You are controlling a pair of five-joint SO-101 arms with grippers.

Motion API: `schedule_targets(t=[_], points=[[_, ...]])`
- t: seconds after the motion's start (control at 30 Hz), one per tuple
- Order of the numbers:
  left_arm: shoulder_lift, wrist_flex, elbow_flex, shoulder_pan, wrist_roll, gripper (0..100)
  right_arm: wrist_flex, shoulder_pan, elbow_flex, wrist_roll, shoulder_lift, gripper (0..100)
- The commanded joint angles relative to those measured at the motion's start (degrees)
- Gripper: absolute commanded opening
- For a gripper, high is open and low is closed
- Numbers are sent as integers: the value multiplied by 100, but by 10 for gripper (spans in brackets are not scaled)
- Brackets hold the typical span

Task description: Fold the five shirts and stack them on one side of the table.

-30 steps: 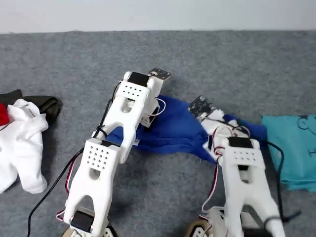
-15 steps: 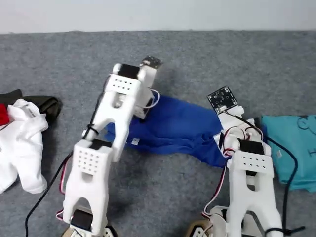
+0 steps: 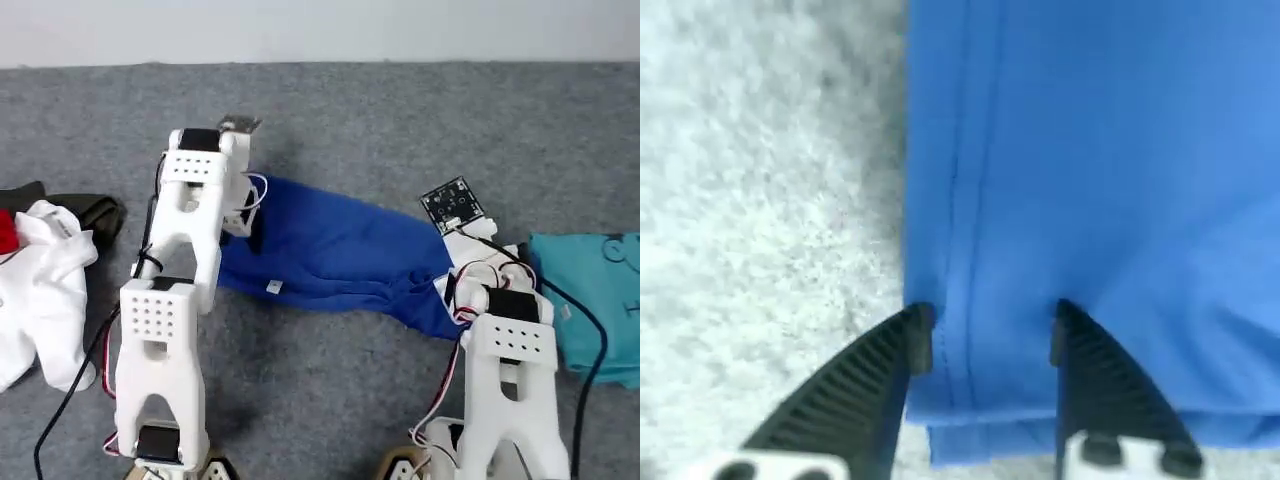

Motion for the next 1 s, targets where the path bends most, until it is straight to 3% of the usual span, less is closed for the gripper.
schedule_targets(t=[0.0,0.43,0.7,0.97], points=[[105,9,-57,-79,149,205,57,57,-26,-53,-163,369],[774,88,-119,185,158,201,57,57,-18,-53,-171,369],[800,97,-66,668,158,16,224,48,-18,-53,-198,369],[607,114,-163,677,141,14,338,48,-18,-53,-198,369]])
